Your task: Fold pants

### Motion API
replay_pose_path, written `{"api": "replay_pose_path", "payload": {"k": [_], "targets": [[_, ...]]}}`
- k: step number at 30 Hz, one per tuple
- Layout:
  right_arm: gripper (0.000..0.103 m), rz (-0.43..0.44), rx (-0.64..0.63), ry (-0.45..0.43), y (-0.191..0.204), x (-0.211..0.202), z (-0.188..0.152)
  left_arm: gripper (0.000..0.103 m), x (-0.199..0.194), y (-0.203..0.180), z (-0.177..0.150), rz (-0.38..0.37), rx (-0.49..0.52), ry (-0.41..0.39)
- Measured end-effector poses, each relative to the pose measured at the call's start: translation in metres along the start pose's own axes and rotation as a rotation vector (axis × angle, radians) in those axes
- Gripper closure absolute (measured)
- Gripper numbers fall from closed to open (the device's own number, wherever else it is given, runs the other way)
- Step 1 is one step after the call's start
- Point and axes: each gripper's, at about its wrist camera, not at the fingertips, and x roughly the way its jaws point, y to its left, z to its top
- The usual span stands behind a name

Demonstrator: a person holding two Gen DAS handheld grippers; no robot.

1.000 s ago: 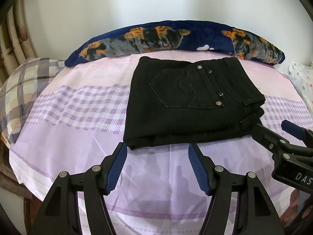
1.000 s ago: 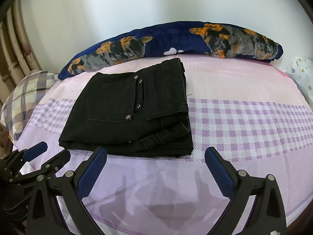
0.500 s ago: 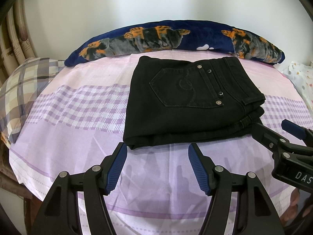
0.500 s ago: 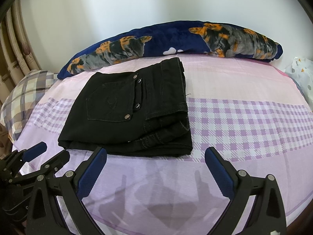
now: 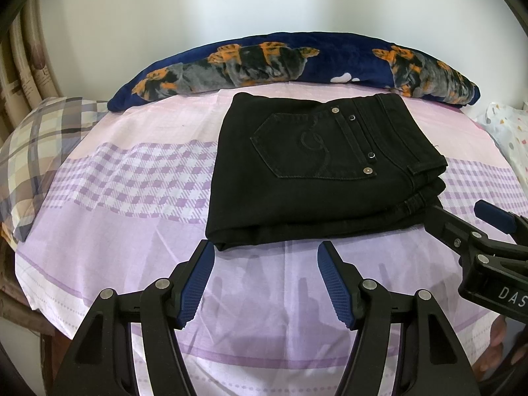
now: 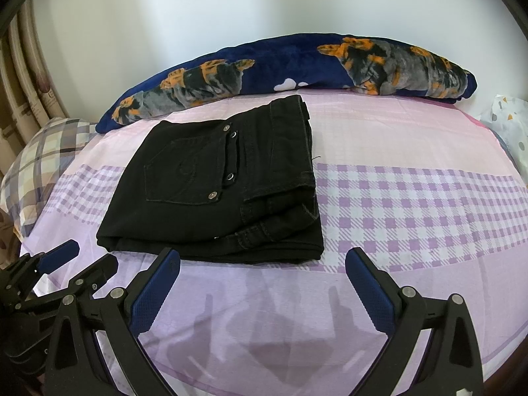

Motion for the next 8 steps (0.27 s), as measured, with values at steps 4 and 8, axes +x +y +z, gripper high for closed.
{"api": "replay_pose_path", "payload": {"k": [4,8], "targets": [[0.003,0.000,-0.001,0.001,-0.0005,0.0004,0.0005,0.037,0.0043,-0.0002,-0.0008,-0.012,0.004,0.000],[0.003,0.000,0.002,0.003,-0.0044,0.0017,-0.0010,0.037,0.0052,0.0005,-0.0004,-0.019,0.008,-0.001]]}}
